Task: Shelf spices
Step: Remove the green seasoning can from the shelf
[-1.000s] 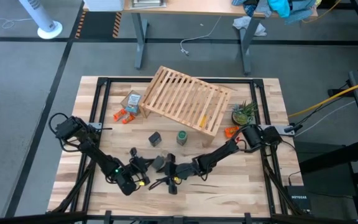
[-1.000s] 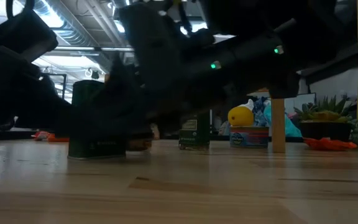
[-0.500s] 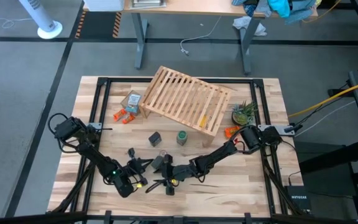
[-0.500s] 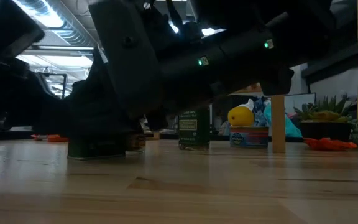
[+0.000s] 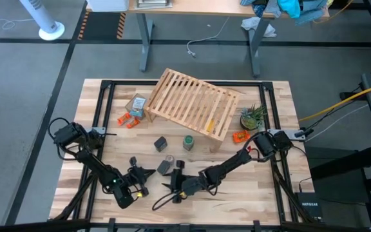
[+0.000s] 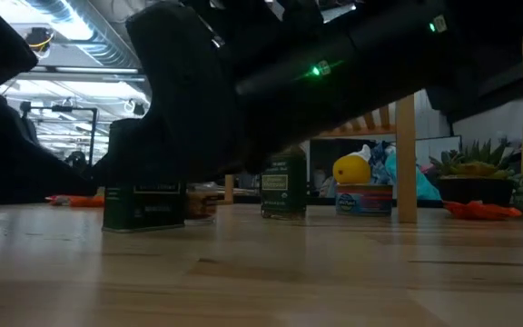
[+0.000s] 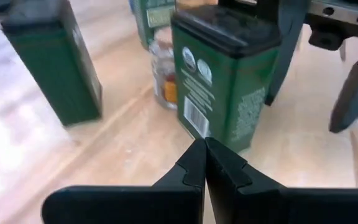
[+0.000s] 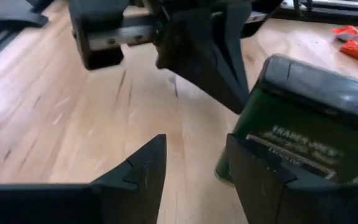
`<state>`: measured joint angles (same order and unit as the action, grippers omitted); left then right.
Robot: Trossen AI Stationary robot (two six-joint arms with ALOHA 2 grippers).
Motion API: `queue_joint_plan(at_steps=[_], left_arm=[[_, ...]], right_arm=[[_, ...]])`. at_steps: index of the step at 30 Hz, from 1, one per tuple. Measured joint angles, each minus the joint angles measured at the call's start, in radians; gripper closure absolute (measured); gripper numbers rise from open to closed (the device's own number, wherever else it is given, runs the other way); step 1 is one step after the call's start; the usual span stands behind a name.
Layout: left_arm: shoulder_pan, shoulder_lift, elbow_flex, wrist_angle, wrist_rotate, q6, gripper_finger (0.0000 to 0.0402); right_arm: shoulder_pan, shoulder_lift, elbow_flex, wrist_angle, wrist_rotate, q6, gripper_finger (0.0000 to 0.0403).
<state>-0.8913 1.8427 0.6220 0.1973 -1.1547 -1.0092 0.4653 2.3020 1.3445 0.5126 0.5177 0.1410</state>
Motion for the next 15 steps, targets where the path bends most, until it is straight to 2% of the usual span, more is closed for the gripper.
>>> queue_joint_plan(at_steps=[4, 15], left_arm=[[0.000, 0.000, 0.000, 0.002, 0.050, -0.016, 0.0401], [0.000, 0.000, 0.000, 0.002, 0.052, -0.013, 0.0401]], right_arm=[[0.000, 0.000, 0.000, -0.003, 0.006, 0.008, 0.0231], [-0.016, 0.000, 0.000, 0.009, 0.022, 0.008, 0.0231]])
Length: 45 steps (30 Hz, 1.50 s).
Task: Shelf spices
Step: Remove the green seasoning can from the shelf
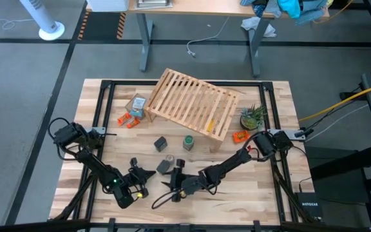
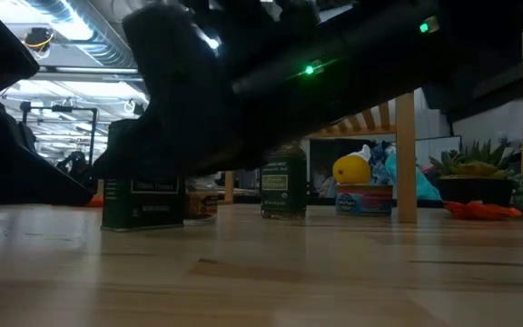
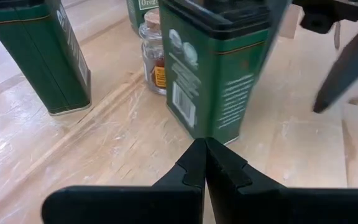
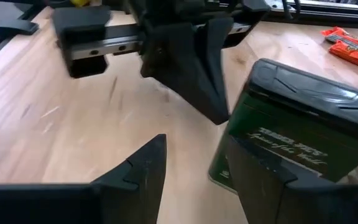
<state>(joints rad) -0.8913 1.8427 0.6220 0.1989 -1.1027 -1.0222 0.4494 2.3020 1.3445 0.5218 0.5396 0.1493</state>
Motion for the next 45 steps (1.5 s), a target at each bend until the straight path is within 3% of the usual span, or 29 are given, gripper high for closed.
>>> queue_joint_plan(at_steps=[23, 28, 33, 39, 45], left_arm=[[-0.004, 0.000, 0.000, -0.001, -0.006, 0.004, 0.0400], [-0.026, 0.000, 0.000, 0.029, 0.059, 0.047, 0.0400], [-0.030, -0.001, 0.001, 0.022, 0.070, 0.058, 0.0400], [-0.030, -0.001, 0.001, 0.015, -0.020, 0.120, 0.0400], [-0.030, -0.001, 0.001, -0.059, -0.071, 0.110, 0.0400]], right_arm=[[-0.039, 0.001, 0.000, 0.060, -0.057, 0.003, 0.0231], [-0.014, -0.002, -0.001, 0.050, -0.079, -0.001, 0.0231], [0.004, -0.044, -0.002, 0.036, -0.026, -0.068, 0.0231], [0.015, -0.133, -0.001, -0.063, 0.153, -0.209, 0.0231], [-0.034, -0.156, 0.000, -0.090, 0.150, -0.259, 0.0231]])
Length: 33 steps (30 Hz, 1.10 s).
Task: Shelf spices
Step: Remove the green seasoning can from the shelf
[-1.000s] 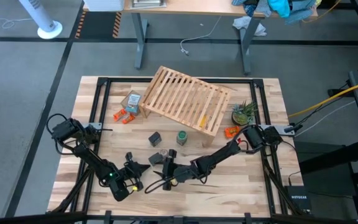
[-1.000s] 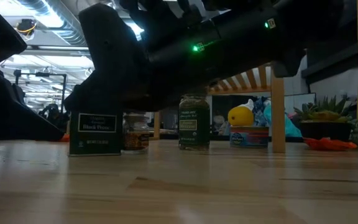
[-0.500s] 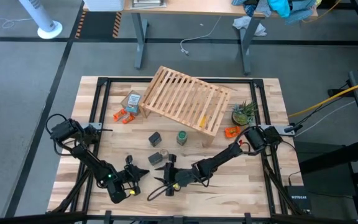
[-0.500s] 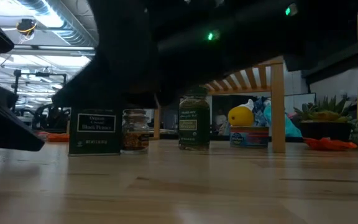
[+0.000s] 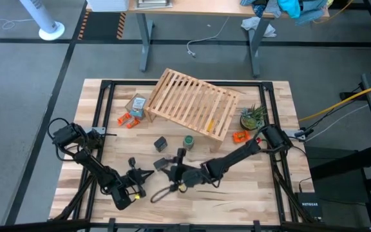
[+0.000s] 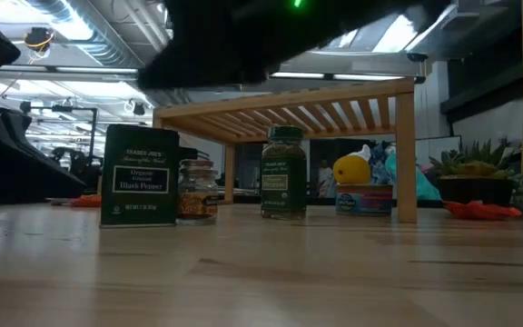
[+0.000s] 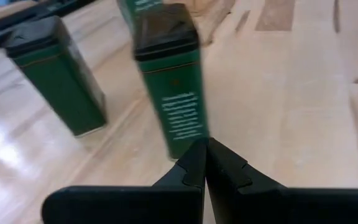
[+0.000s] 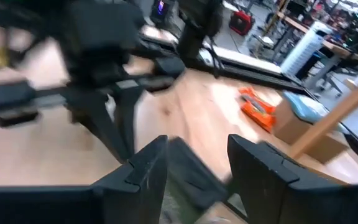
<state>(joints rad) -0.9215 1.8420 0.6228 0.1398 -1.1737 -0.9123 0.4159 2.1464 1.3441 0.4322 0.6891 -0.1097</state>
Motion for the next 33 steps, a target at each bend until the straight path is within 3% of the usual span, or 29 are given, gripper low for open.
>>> queue_joint_plan(at_steps=[15, 33], left_arm=[[0.018, 0.000, -0.001, -0.369, -0.148, -0.303, 0.0400], [0.164, -0.022, -0.001, -0.443, -0.154, -0.289, 0.0401]], right_arm=[[-0.126, -0.032, 0.000, -0.056, -0.036, -0.015, 0.0231], [-0.248, -0.046, 0.000, -0.174, -0.228, 0.083, 0.0231]])
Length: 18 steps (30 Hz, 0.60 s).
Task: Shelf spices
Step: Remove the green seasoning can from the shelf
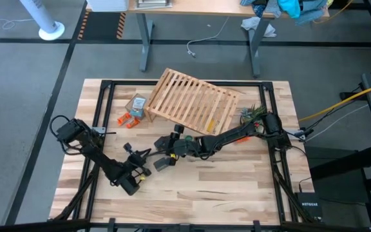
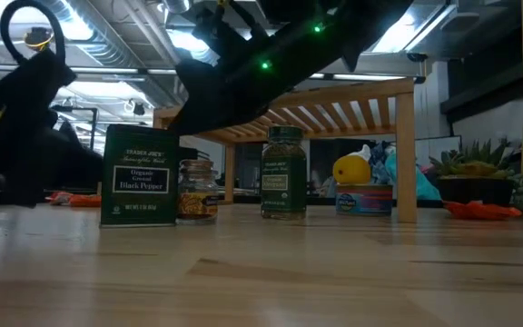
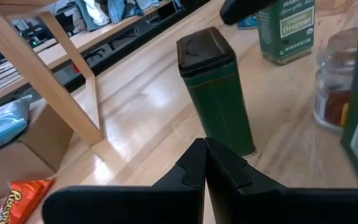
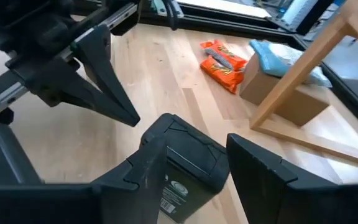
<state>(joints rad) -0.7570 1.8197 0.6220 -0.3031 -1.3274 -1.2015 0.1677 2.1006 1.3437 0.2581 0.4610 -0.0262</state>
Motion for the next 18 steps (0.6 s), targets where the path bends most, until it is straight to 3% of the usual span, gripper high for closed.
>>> queue_joint_plan(at_steps=[10, 18], left_arm=[[-0.009, -0.068, 0.000, 0.024, 0.001, 0.042, 0.0401], [0.032, -0.068, 0.000, 0.201, 0.033, 0.277, 0.0401]], right_arm=[[0.000, 0.000, 0.000, -0.018, -0.035, 0.000, 0.0231], [0.000, 0.000, 0.000, -0.028, -0.036, 0.000, 0.0231]])
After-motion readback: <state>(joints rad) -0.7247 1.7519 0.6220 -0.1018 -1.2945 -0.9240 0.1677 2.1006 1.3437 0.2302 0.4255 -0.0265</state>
